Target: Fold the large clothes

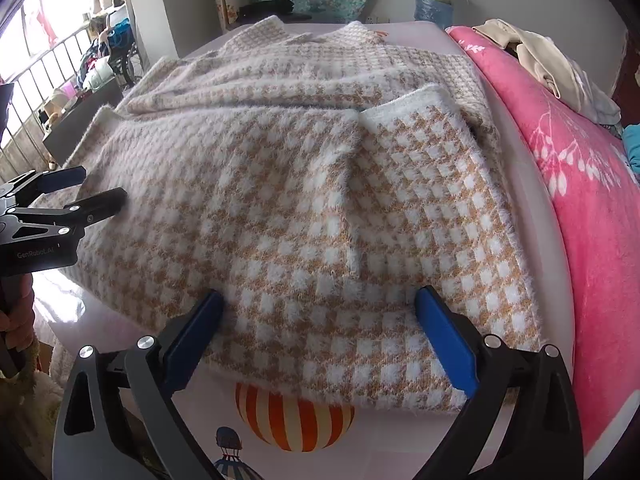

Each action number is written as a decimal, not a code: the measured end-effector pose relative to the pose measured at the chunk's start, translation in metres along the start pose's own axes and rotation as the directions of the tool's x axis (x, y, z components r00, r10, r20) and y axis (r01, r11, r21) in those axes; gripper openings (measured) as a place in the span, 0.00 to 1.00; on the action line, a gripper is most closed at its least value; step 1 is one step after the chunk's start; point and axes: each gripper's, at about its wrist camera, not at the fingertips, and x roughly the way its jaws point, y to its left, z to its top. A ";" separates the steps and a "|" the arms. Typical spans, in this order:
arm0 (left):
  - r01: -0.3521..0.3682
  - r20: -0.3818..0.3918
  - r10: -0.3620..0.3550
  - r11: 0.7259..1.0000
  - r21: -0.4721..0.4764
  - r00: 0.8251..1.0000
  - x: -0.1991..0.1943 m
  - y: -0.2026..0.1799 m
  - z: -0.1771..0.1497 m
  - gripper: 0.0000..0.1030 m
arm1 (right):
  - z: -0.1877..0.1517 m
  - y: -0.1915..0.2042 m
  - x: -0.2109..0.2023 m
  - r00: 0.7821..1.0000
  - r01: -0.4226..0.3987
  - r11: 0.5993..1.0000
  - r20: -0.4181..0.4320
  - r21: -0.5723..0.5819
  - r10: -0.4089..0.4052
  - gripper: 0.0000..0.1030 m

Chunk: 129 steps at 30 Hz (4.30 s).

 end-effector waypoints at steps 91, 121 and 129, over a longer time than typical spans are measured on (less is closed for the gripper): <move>-0.048 0.076 0.047 0.999 0.011 0.996 -0.029 0.016 0.034 0.93 | 0.064 -0.007 -0.034 0.989 -0.128 0.991 0.078 0.028 0.126 0.94; 0.147 0.085 -0.137 0.982 -0.119 0.987 0.124 0.061 0.326 0.93 | 0.354 -0.130 0.119 0.954 -0.299 0.934 0.052 0.197 0.295 0.91; 0.144 -0.051 -0.163 0.954 -0.262 0.985 0.219 0.074 0.351 0.62 | 0.383 -0.130 0.208 0.932 -0.325 0.891 -0.053 0.317 0.359 0.71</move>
